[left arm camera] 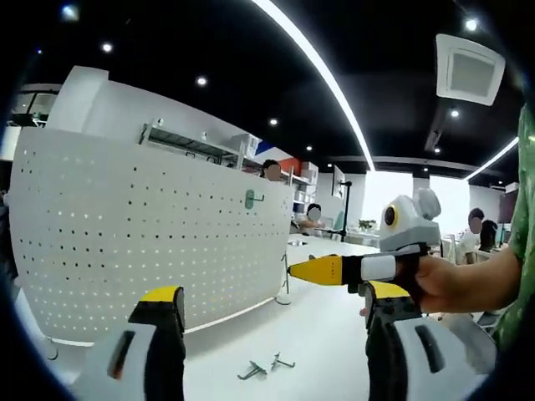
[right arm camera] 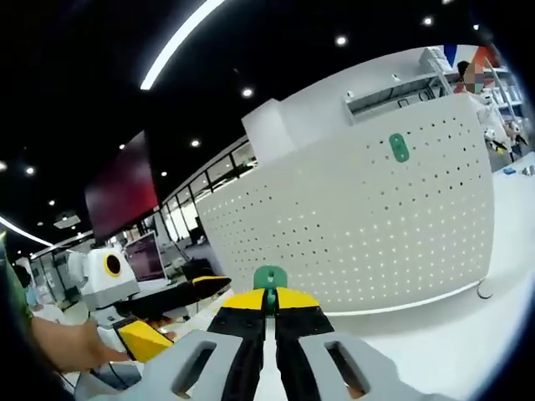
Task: Insert the hook assembly into the mounting plate slot until the hook locks in place.
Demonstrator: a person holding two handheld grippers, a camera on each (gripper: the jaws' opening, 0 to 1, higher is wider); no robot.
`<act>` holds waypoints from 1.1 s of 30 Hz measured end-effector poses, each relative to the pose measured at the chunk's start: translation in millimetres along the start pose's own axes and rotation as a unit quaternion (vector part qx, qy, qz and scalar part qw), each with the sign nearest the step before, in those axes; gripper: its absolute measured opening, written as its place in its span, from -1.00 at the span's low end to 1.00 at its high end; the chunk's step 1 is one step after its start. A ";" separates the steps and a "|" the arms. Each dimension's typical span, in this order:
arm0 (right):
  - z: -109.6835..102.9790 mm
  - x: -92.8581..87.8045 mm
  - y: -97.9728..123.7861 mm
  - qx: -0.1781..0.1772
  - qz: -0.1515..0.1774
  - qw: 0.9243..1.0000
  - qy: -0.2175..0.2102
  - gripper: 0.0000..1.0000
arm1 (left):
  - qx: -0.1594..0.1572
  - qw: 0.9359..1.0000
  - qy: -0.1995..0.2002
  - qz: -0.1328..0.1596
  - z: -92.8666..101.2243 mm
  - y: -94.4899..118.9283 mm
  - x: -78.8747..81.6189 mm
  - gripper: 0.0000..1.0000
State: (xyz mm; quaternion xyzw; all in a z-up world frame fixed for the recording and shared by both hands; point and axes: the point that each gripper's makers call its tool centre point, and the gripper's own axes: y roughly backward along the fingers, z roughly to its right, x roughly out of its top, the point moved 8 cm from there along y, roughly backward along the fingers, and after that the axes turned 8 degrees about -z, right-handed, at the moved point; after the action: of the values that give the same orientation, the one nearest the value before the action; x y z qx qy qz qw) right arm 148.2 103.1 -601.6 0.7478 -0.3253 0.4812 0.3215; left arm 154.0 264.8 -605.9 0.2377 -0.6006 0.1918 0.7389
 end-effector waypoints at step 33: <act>22.3 79.8 17.1 -0.136 0.078 0.969 0.190 -0.98 | 0.001 1.000 -0.013 0.014 -19.7 26.6 12.4 0.98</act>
State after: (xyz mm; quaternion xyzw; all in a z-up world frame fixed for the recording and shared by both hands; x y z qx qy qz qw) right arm 172.0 61.3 -531.9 0.5637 -0.3781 0.5895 0.4379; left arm 157.2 297.8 -593.8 0.2324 -0.6130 0.1998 0.7282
